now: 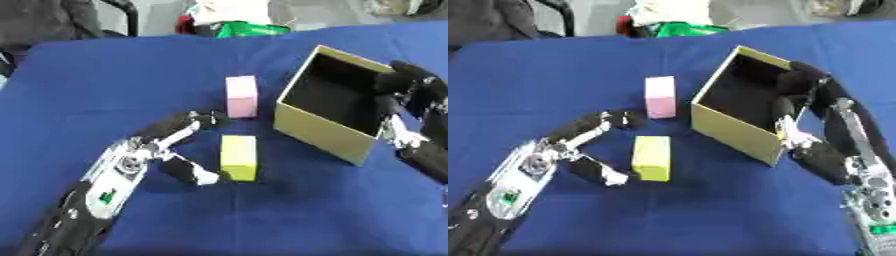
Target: Pick up objects on the table and place them in the box.
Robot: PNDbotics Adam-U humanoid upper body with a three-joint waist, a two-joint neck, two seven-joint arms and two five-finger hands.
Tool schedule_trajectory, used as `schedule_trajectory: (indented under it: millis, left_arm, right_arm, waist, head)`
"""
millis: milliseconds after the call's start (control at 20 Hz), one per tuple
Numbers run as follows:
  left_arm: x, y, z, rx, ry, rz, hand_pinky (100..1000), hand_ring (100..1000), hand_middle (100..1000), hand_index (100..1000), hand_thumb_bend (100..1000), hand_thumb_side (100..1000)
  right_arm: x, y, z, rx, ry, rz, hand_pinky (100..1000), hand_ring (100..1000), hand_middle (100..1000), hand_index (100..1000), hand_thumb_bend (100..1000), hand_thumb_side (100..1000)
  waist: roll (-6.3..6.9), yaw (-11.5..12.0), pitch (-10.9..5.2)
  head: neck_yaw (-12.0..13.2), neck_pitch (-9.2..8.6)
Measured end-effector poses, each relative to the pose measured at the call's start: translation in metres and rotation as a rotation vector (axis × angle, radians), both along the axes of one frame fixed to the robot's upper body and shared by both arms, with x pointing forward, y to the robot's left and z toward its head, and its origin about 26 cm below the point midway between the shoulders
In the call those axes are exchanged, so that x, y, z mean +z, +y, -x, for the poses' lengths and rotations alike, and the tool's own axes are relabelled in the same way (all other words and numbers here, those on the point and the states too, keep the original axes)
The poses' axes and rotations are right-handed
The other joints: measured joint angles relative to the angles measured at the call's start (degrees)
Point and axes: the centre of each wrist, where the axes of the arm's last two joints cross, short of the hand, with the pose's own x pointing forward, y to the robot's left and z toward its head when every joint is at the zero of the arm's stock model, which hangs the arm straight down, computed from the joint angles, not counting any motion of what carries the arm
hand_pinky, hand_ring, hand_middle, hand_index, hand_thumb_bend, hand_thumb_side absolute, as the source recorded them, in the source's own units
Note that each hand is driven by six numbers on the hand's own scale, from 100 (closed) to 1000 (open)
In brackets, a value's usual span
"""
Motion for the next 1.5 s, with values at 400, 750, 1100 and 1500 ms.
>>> schedule_trajectory:
  millis: [400, 750, 1100, 1500]
  left_arm:
    - [-0.007, -0.006, -0.005, 0.013, 0.012, 0.016, 787, 803, 805, 892, 527, 388]
    - [-0.014, -0.011, -0.008, 0.004, 0.034, 0.016, 772, 791, 779, 870, 494, 376]
    - [-0.020, -0.012, -0.012, 0.005, 0.058, 0.064, 709, 714, 656, 775, 346, 307]
    - [-0.027, -0.012, -0.013, 0.079, 0.037, 0.177, 674, 651, 566, 704, 270, 270]
  right_arm:
    - [0.000, 0.000, 0.000, 0.000, 0.000, 0.000, 737, 796, 759, 916, 100, 418]
    - [0.000, 0.000, 0.000, 0.001, 0.001, -0.002, 737, 797, 759, 916, 100, 420]
    - [0.000, 0.000, 0.000, 0.002, 0.001, -0.004, 737, 798, 759, 916, 100, 423]
    - [0.000, 0.001, 0.000, 0.003, 0.002, -0.008, 737, 798, 759, 916, 100, 422]
  waist:
    - [0.00, -0.11, 0.00]
    - [0.03, -0.24, 0.00]
    - [0.10, -0.37, 0.00]
    - [0.18, -0.47, 0.00]
  head:
    - [0.05, -0.02]
    - [0.06, -0.02]
    - [0.06, -0.03]
    - [0.05, -0.03]
